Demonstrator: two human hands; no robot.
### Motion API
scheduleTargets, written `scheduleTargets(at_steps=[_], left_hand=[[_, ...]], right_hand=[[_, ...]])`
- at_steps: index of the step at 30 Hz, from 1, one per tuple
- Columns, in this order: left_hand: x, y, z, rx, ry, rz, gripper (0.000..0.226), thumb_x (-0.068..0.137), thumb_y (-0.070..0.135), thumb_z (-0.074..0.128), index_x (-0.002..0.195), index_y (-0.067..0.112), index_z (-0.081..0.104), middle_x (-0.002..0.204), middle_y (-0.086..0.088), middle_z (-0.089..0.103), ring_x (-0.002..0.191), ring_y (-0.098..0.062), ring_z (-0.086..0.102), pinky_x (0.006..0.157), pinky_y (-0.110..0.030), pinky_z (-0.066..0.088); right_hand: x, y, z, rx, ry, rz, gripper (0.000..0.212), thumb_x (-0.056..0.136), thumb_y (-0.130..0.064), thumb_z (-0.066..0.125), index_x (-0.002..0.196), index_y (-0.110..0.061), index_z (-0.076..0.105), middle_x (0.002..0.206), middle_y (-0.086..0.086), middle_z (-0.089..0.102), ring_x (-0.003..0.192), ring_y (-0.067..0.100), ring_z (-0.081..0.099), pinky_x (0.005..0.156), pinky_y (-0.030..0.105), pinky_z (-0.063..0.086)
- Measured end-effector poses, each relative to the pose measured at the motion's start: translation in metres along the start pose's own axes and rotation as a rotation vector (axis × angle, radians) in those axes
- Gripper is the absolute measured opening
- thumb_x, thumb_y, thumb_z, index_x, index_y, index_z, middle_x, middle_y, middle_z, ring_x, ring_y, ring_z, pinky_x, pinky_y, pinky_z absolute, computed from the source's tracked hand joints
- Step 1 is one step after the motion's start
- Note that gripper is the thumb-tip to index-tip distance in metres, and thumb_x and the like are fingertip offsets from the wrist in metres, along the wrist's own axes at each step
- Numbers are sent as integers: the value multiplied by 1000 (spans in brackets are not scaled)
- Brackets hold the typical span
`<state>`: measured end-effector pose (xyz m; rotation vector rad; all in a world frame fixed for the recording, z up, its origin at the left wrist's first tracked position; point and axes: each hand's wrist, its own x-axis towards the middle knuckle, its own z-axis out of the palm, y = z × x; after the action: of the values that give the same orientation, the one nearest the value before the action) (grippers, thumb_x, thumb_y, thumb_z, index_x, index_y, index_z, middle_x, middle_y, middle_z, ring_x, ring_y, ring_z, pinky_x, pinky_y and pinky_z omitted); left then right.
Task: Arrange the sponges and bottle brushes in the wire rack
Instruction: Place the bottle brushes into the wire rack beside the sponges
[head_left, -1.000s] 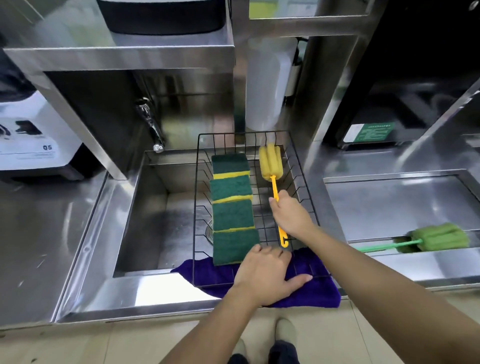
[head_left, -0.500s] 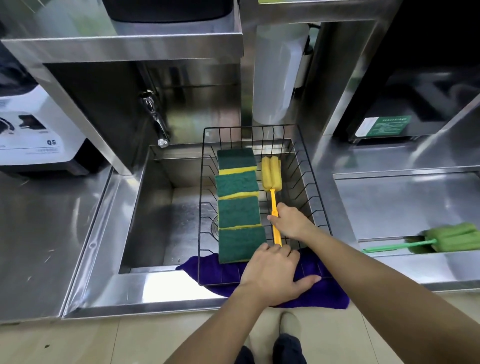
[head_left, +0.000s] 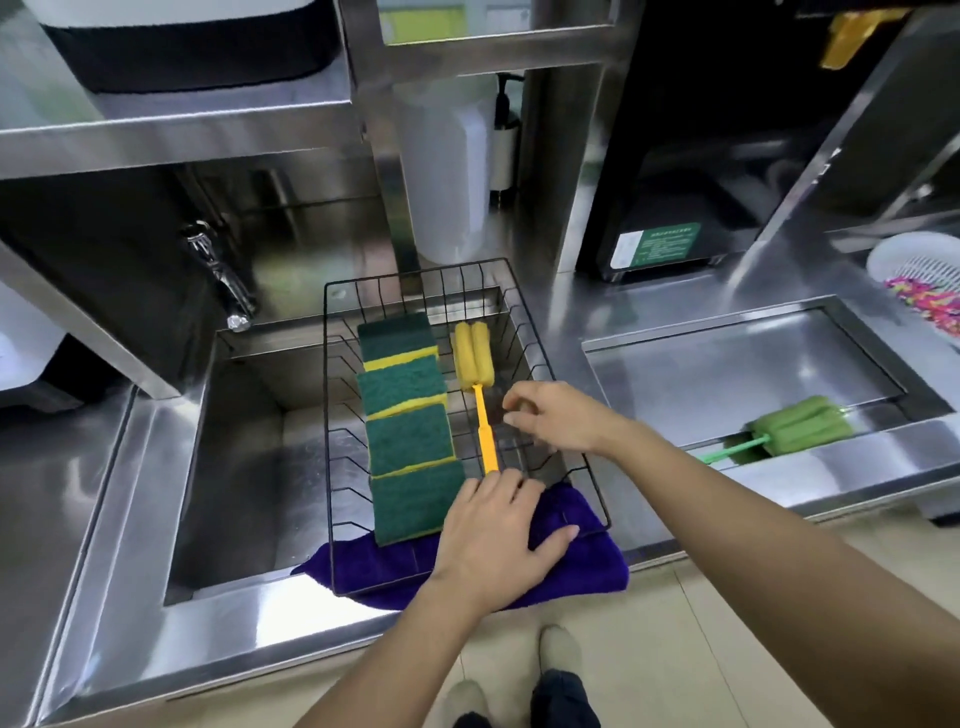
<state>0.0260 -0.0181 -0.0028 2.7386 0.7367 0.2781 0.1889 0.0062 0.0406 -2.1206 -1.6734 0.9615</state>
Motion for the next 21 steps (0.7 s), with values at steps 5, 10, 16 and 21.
scheduleTargets(at_steps=[5,10,16,21], left_hand=[[12,20,2,47,-115,8,65,84,63,21,105,15,59,101,-4,60,95,-24,52,84,-38,39],[16,25,10,122,-223,45,56,89,61,23,116,20,51,115,1,54,105,-19,46,91,-36,35],[17,25,11,123,-234,22,49,92,59,28,117,22,49,118,3,51,107,-15,44,92,-33,36],[17,25,14,110,-215,2,48,93,57,26,118,23,50,116,5,52,105,-14,46,90,-31,38]], right_hand=[[-7,30,-14,82,313,71,17,91,-16,51,101,-10,62,82,-1,59,76,18,55,70,28,45],[-32,90,-28,-37,326,311,18,82,-3,50,85,-11,66,90,12,69,92,31,63,82,36,50],[-58,133,-34,-208,82,420,20,74,-2,62,87,-13,73,84,6,62,87,27,63,73,26,47],[-56,138,-32,-229,-15,444,24,74,-8,70,98,-13,73,99,5,68,98,26,64,79,25,48]])
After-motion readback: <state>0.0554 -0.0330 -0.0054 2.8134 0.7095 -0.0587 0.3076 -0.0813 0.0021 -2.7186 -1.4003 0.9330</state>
